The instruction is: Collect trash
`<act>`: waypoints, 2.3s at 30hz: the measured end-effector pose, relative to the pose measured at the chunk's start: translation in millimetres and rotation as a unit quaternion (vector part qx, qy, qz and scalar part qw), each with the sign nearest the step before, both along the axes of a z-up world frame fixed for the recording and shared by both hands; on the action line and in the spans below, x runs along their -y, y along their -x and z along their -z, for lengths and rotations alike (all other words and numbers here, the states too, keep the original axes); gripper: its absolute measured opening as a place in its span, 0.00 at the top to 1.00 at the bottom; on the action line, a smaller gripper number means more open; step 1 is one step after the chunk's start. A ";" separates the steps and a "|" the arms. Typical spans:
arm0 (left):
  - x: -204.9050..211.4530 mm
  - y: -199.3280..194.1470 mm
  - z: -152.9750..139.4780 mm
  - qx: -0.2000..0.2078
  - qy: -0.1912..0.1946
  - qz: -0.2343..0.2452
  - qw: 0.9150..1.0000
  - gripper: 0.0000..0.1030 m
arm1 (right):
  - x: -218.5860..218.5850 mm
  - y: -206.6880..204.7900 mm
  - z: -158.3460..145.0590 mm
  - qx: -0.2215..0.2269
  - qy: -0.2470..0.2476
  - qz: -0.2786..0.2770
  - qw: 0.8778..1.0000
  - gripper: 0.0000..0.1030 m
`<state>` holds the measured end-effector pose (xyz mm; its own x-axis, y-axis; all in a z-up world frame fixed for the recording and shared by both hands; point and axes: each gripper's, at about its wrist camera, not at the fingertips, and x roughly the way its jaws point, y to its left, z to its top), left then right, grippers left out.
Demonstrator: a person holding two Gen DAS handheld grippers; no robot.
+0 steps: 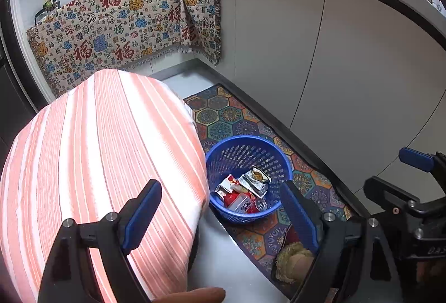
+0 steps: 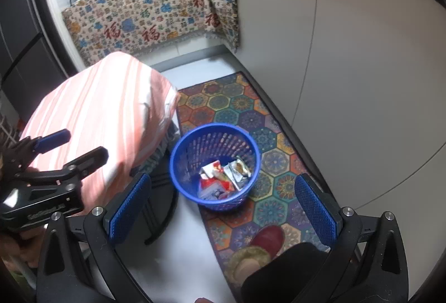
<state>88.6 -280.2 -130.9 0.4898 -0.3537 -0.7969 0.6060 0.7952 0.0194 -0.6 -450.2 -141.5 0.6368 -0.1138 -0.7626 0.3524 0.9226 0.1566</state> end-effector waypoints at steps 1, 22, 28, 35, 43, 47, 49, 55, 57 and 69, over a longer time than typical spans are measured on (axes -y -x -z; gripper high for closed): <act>-1.2 -0.6 -0.1 -0.001 0.001 -0.001 1.000 0.14 | -0.6 1.0 -0.9 -0.002 0.000 0.000 1.000 0.00; -0.9 -0.4 0.3 -0.006 -0.001 -0.013 1.000 0.14 | -20.5 7.8 1.7 -0.021 -0.006 -0.026 0.999 0.00; 0.0 -0.3 -0.1 -0.007 -0.001 -0.013 1.000 0.14 | -19.3 8.2 2.8 -0.022 -0.009 -0.027 0.999 0.00; -1.1 -1.4 0.0 -0.008 -0.002 -0.014 1.000 0.14 | -20.6 8.1 2.5 -0.022 -0.011 -0.032 0.999 0.00; -4.0 -2.3 -0.4 -0.007 -0.002 -0.014 1.000 0.14 | -21.9 7.7 2.7 -0.023 -0.011 -0.033 0.999 0.00; -5.1 -3.8 -1.8 -0.008 -0.001 -0.016 1.000 0.14 | -21.6 5.7 2.6 -0.024 -0.011 -0.034 0.999 0.00; -4.1 -3.7 -2.3 -0.007 -0.002 -0.018 1.000 0.14 | -21.6 4.8 2.9 -0.024 -0.011 -0.035 0.999 0.00; -3.3 -4.0 -2.3 -0.007 -0.003 -0.017 1.000 0.14 | -21.7 4.3 4.0 -0.024 -0.012 -0.038 0.999 0.00; -1.8 -3.6 -2.6 -0.007 -0.004 -0.017 1.000 0.14 | -22.3 4.1 4.6 -0.024 -0.013 -0.039 0.999 0.00; 4.7 -2.9 0.7 -0.011 -0.007 -0.013 1.000 0.14 | -20.2 3.9 6.6 -0.028 -0.015 -0.042 0.999 0.00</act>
<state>91.5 -284.9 -131.6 0.4816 -0.3301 -0.8119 0.5851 0.8108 0.0174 -4.4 -430.0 -148.2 0.5993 -0.0375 -0.7996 0.2829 0.9444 0.1677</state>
